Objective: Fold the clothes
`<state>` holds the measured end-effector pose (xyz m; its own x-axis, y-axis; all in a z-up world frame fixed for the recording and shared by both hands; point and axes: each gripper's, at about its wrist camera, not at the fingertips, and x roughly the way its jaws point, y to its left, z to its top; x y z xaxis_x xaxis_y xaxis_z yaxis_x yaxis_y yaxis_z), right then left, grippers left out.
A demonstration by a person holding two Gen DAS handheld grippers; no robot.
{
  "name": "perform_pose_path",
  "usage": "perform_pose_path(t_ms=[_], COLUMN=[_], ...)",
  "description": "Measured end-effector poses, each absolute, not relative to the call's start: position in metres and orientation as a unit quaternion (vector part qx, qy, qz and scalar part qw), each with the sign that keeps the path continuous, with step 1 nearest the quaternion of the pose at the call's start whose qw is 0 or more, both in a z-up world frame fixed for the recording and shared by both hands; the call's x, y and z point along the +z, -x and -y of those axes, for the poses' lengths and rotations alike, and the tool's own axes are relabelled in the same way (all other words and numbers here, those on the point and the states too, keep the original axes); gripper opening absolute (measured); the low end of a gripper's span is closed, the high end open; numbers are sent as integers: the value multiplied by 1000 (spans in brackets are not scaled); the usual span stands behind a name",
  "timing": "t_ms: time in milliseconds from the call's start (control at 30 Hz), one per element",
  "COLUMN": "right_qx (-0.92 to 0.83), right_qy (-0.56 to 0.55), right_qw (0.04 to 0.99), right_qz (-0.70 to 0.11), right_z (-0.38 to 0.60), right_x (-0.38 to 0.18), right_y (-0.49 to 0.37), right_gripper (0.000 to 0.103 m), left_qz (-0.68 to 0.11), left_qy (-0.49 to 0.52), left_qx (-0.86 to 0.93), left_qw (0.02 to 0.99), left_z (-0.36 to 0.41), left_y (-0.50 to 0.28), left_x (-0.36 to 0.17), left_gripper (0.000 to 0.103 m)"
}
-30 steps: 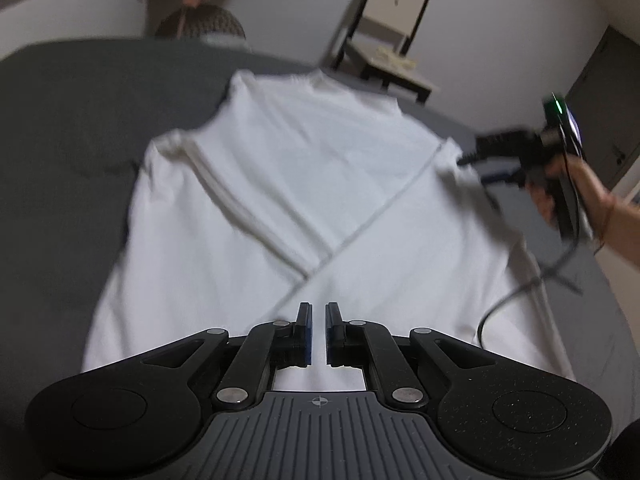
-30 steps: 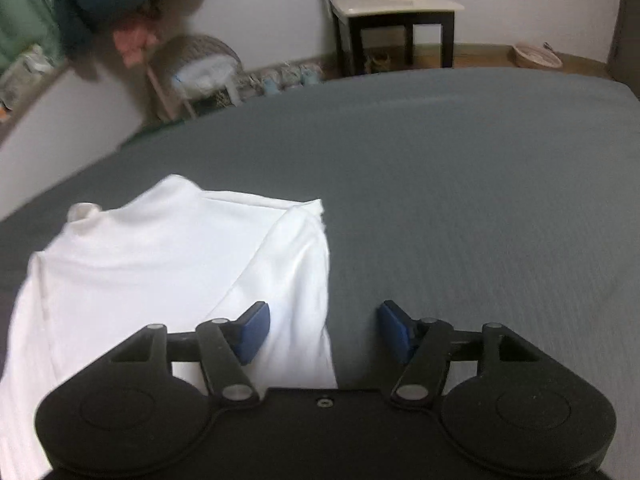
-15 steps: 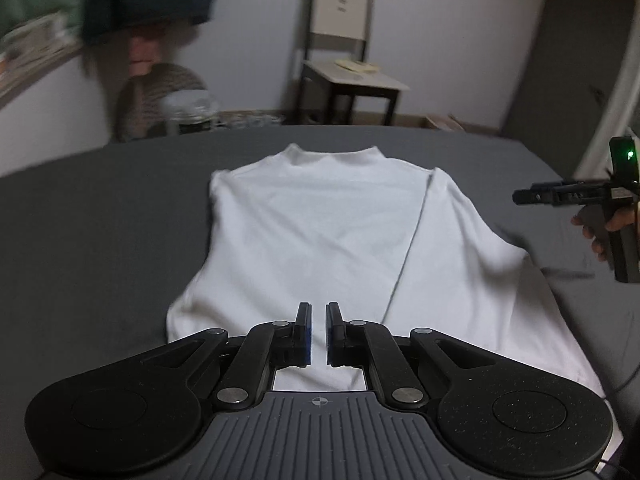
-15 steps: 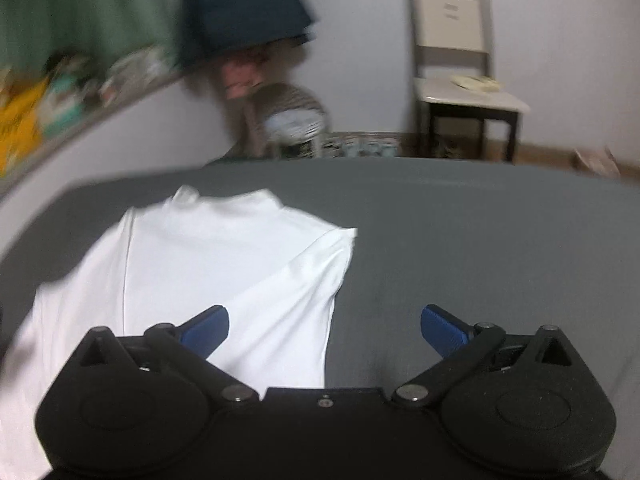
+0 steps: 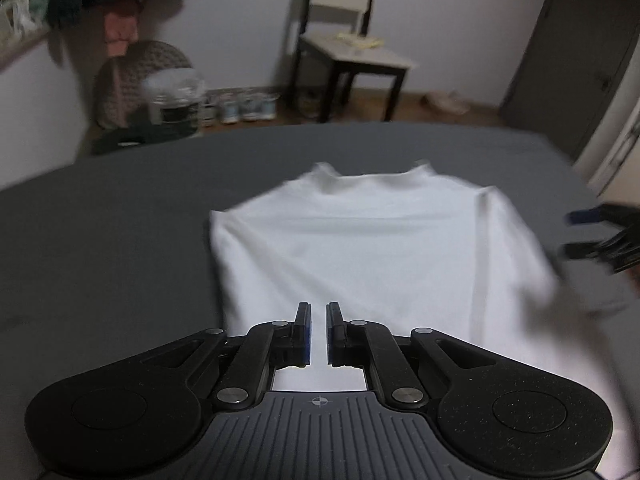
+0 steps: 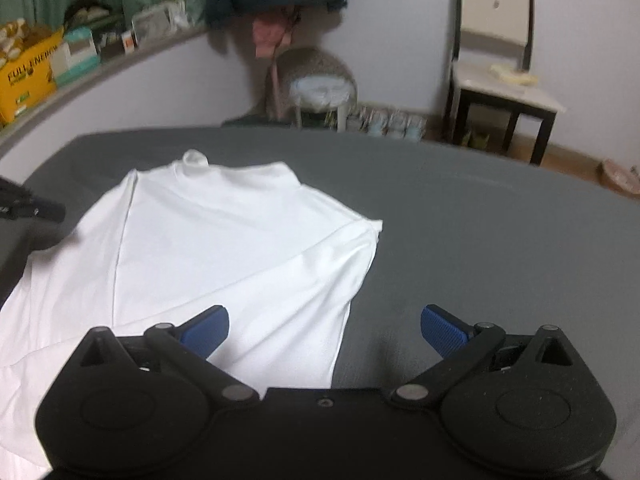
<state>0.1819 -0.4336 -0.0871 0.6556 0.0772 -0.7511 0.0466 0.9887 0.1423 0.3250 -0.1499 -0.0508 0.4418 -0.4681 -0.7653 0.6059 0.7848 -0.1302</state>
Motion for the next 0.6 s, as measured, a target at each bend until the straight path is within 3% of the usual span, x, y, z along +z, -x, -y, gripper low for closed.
perform_pose_path(t_ms=[600], right_qx=[36], right_qy=[-85], right_qw=[889], right_qz=[-449], right_z=[443], right_x=[-131], right_y=[-243], right_gripper=[103], left_qz=[-448], left_qy=[-47], left_qx=[-337], left_qw=[827], left_z=[156], left_y=[-412], left_x=[-87], left_gripper=[7])
